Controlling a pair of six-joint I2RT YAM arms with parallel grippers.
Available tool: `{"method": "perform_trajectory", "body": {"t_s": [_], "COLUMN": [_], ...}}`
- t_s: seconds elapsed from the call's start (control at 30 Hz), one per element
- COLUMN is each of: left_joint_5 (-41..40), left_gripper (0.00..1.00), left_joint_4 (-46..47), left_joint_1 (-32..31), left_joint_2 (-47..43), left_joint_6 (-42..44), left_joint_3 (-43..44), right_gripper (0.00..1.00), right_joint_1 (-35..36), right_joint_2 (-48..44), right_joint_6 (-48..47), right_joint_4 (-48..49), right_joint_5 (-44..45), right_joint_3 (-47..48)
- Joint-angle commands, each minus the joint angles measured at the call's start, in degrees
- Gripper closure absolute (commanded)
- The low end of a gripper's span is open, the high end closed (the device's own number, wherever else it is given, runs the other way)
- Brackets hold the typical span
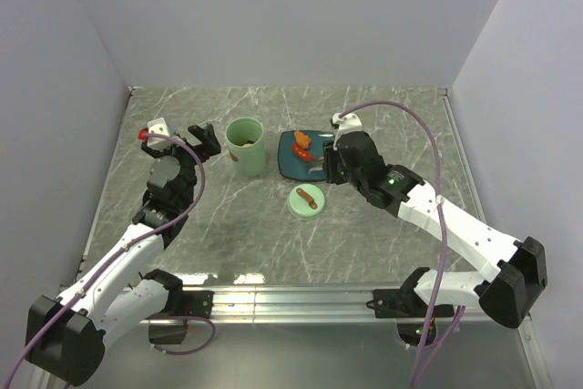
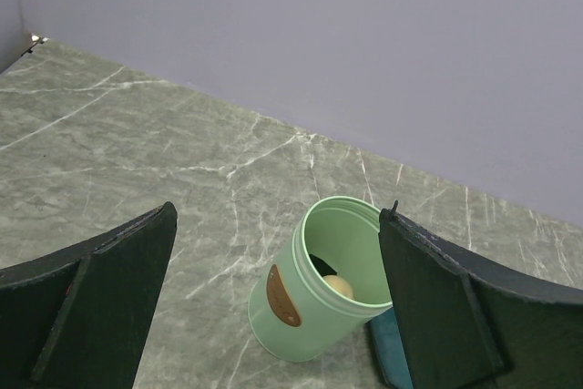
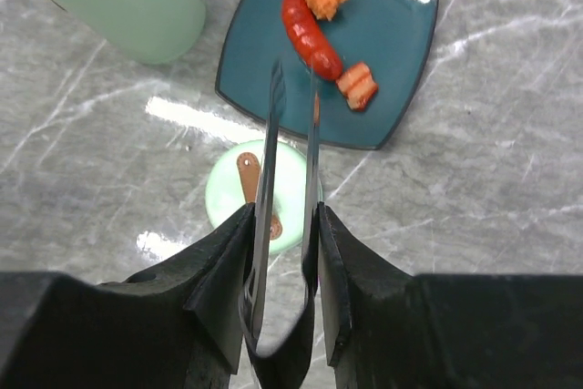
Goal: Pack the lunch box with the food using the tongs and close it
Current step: Pick up the food using the clamp
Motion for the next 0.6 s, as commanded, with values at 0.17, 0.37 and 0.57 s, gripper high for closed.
{"method": "perform_trajectory", "body": {"t_s": [0.17, 0.37, 0.57], "left_joint_5": [0.72, 0.63, 0.81], "left_gripper": [0.00, 0.01, 0.01], "left_joint_4": [2.44, 2.53, 2.44], "left_joint_1": [0.18, 0.26, 0.26], "left_joint_2": [-0.42, -0.16, 0.28], "left_joint_6": [0.69, 0.78, 0.69], "left_joint_3": [-0.47, -0.47, -0.30], "right_gripper": [0.60, 0.60, 0.59], "right_joint_1": [0.32, 0.41, 0.32], "right_joint_2": [0.90, 1.52, 2.49], "right_joint_6": [-3.44, -5.99, -8.98], "right_joint_4": [3.66, 5.86, 10.51], "right_joint_5": [2.11, 2.99, 4.75], "right_joint_3": [1.99, 3.66, 4.63]}}
